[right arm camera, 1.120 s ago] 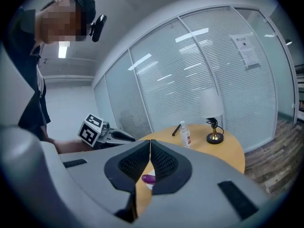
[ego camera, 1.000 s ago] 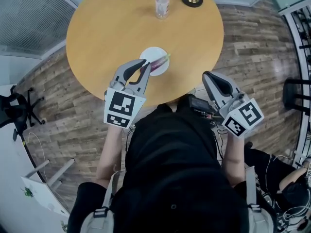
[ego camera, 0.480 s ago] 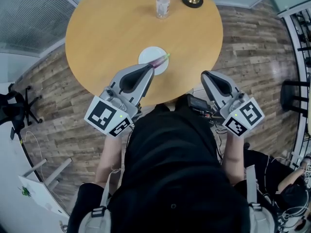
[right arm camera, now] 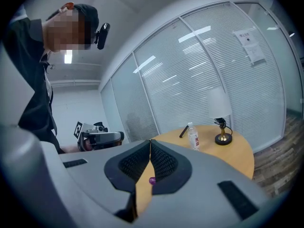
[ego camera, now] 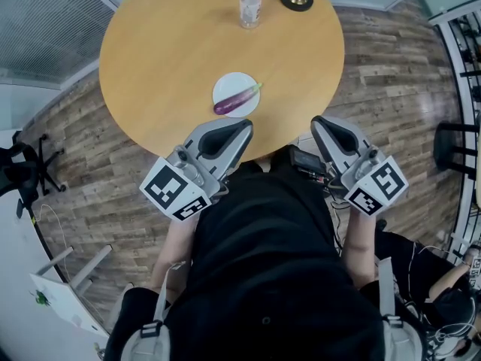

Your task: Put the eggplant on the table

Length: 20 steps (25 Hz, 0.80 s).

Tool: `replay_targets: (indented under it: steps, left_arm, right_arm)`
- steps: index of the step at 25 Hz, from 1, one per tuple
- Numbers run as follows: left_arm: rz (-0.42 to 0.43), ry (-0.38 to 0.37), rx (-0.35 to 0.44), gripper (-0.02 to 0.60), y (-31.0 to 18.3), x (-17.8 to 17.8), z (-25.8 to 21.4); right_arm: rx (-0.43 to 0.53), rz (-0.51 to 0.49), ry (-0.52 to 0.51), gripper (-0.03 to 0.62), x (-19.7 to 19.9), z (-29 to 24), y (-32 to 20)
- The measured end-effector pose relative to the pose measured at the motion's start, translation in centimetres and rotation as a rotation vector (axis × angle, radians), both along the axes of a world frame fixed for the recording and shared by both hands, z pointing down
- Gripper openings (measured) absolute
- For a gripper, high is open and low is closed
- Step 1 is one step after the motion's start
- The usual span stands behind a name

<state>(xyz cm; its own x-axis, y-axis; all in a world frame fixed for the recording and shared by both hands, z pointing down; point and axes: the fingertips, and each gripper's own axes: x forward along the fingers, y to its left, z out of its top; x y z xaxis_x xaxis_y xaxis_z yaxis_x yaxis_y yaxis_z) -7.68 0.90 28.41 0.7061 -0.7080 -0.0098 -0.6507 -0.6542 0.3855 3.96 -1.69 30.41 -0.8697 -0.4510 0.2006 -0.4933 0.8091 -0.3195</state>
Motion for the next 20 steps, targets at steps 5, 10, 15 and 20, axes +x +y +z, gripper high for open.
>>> replay_targets:
  steps: [5, 10, 15, 20]
  left_arm:
    - [0.010, -0.004, 0.000, 0.011, 0.01, 0.25, 0.07]
    - [0.023, -0.011, -0.005, 0.011, 0.10, 0.40, 0.21]
    - [0.019, 0.004, -0.017, 0.011, -0.10, 0.44, 0.44]
    - [0.009, 0.010, -0.024, 0.011, 0.18, 0.55, 0.68]
  right_arm:
    - [0.001, 0.010, -0.002, 0.017, 0.40, 0.04, -0.27]
    - [-0.001, 0.012, -0.011, 0.017, 0.64, -0.11, -0.22]
    - [-0.003, 0.002, -0.007, 0.017, 0.31, -0.04, -0.14]
    - [-0.012, 0.000, -0.002, 0.017, 0.13, 0.18, -0.04]
